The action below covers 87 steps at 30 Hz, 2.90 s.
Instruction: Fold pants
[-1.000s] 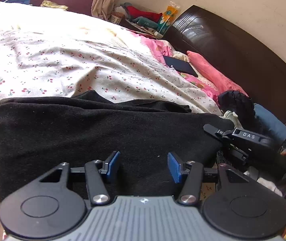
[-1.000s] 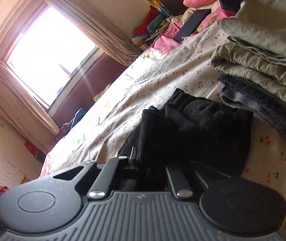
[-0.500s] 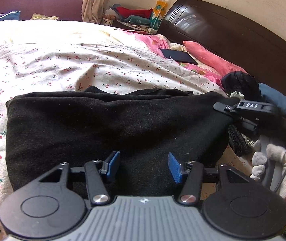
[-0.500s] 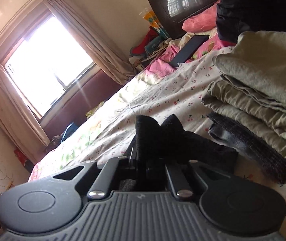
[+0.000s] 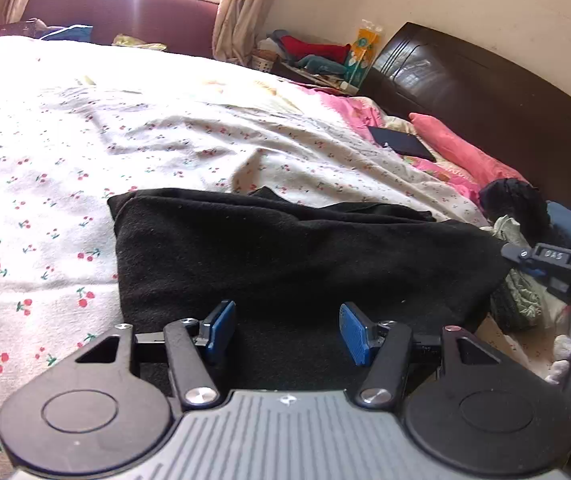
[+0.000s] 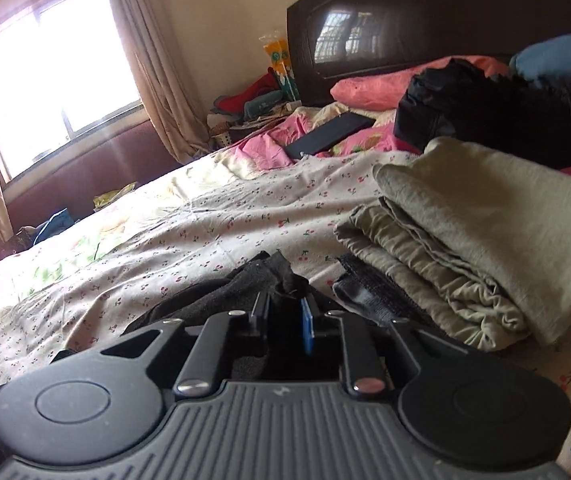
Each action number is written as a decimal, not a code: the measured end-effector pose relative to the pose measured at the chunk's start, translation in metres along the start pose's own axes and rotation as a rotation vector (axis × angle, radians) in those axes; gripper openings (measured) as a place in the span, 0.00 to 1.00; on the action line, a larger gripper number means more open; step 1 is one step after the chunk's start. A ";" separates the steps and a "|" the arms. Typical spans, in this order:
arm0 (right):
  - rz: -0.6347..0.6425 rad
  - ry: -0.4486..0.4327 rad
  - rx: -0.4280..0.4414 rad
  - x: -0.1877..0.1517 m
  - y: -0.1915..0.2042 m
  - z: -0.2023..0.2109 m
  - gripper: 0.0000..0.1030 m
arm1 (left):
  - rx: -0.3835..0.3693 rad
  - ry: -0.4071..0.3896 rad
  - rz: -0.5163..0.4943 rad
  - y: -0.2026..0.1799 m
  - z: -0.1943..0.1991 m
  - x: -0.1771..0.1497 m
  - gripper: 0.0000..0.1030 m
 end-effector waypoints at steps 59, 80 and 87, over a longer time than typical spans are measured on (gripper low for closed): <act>0.790 0.556 0.957 -0.016 0.346 -0.119 0.03 | 0.066 -0.021 0.234 0.058 -0.011 -0.001 0.66; 0.438 0.313 0.540 -0.011 0.206 -0.067 0.08 | 0.037 -0.006 0.333 0.071 -0.017 0.004 0.55; 0.226 0.333 0.509 -0.026 0.143 -0.101 0.04 | -0.026 -0.047 0.419 0.050 -0.001 0.020 0.31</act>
Point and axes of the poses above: each gripper's, at about its wrist camera, not at the fingertips, and z roughly against the way its jaws point, y to its left, x to its top, the point moved 4 cm from there along -z, roughly the way its jaws point, and after that the axes turned 12 degrees about z, right-handed, at the moved point
